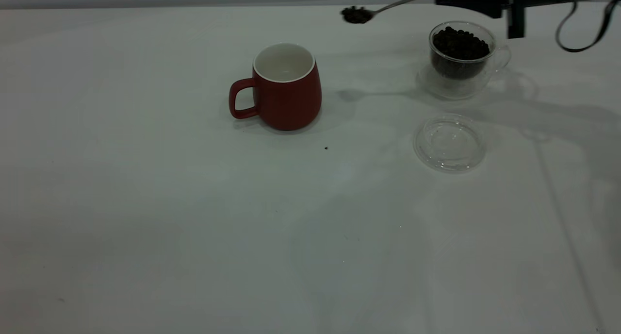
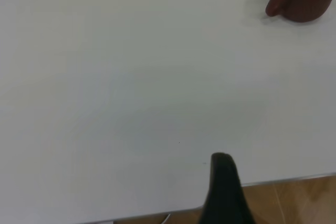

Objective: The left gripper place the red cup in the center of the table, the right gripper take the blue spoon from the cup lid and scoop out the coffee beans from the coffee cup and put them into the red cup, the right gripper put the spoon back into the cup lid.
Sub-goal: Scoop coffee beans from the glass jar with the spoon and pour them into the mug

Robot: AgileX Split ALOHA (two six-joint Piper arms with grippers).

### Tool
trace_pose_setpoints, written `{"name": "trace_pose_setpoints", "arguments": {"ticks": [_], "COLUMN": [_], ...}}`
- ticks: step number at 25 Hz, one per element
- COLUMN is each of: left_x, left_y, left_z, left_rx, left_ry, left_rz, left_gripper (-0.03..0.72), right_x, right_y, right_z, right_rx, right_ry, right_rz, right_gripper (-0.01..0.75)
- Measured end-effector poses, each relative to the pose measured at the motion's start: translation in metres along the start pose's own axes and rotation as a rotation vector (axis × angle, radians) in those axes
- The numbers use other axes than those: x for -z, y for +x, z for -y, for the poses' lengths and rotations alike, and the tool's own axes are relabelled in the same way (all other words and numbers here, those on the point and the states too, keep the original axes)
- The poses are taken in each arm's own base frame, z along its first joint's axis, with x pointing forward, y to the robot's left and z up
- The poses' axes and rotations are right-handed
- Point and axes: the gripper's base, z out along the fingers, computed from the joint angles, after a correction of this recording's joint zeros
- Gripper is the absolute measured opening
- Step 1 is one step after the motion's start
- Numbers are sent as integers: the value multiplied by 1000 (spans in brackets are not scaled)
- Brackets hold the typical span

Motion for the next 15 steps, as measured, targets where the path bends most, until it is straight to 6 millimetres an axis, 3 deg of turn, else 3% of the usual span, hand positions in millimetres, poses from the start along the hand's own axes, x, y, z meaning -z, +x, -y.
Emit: {"name": "trace_pose_setpoints", "arguments": {"ticks": [8, 15], "left_x": [0, 0], "left_y": [0, 0], "left_z": [0, 0], "left_rx": [0, 1], "left_ry": [0, 0], "left_rz": [0, 0], "left_gripper": [587, 587], "right_x": [-45, -72], "right_y": [23, 33], "right_z": [-16, -26], "right_rx": [49, 87], "right_ry": [49, 73], "right_rz": [-73, -46], "right_gripper": [101, 101]}}
